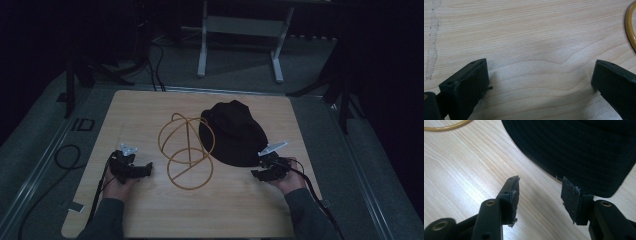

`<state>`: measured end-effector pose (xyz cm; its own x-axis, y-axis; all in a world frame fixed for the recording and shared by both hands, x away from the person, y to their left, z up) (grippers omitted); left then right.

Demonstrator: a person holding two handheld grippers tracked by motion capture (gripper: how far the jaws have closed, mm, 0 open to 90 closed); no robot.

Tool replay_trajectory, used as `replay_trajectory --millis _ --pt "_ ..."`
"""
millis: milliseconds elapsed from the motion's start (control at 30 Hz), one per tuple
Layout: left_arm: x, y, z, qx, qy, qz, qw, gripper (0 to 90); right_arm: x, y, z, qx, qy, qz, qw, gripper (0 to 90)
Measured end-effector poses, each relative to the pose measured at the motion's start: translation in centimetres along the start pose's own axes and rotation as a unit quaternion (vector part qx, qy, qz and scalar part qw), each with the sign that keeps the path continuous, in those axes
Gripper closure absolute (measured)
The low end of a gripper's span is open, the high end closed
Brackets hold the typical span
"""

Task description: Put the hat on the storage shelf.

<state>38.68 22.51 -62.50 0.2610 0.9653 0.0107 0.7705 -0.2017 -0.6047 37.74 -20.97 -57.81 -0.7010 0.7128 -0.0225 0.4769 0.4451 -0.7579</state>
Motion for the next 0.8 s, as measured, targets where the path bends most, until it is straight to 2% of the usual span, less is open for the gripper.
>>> replay_trajectory --millis 233,367,467,800 --pt "0.0 0.0 0.0 0.001 0.001 0.001 1.0000 1.6 -0.5 -0.6 -0.8 0.003 0.007 -0.008 0.9999 50.1" --pt "0.0 0.0 0.0 0.001 0.000 0.000 1.0000 1.6 -1.0 -1.0 -1.8 0.010 -0.004 -0.001 0.9999 48.7" --pt "0.0 0.0 0.0 0.001 0.000 0.000 1.0000 1.6 -1.2 -1.3 -2.6 0.004 -0.005 0.000 1.0000 48.4" --pt "0.0 0.0 0.0 0.000 -0.001 -0.001 1.0000 1.6 -1.9 -1.7 -4.3 0.010 -0.013 0.003 0.9999 44.5"
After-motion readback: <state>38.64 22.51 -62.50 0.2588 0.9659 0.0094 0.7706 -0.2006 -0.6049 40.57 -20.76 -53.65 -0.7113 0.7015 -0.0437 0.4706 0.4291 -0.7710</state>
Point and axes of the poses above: each handheld gripper's, and its own axes: y roughly forward along the jaws, z roughly out of its underside, x roughly to its left, the point moved 8 cm from there along y, roughly forward along the jaws, and after that the axes turned 9 degrees about -x, right-handed, at the moved point
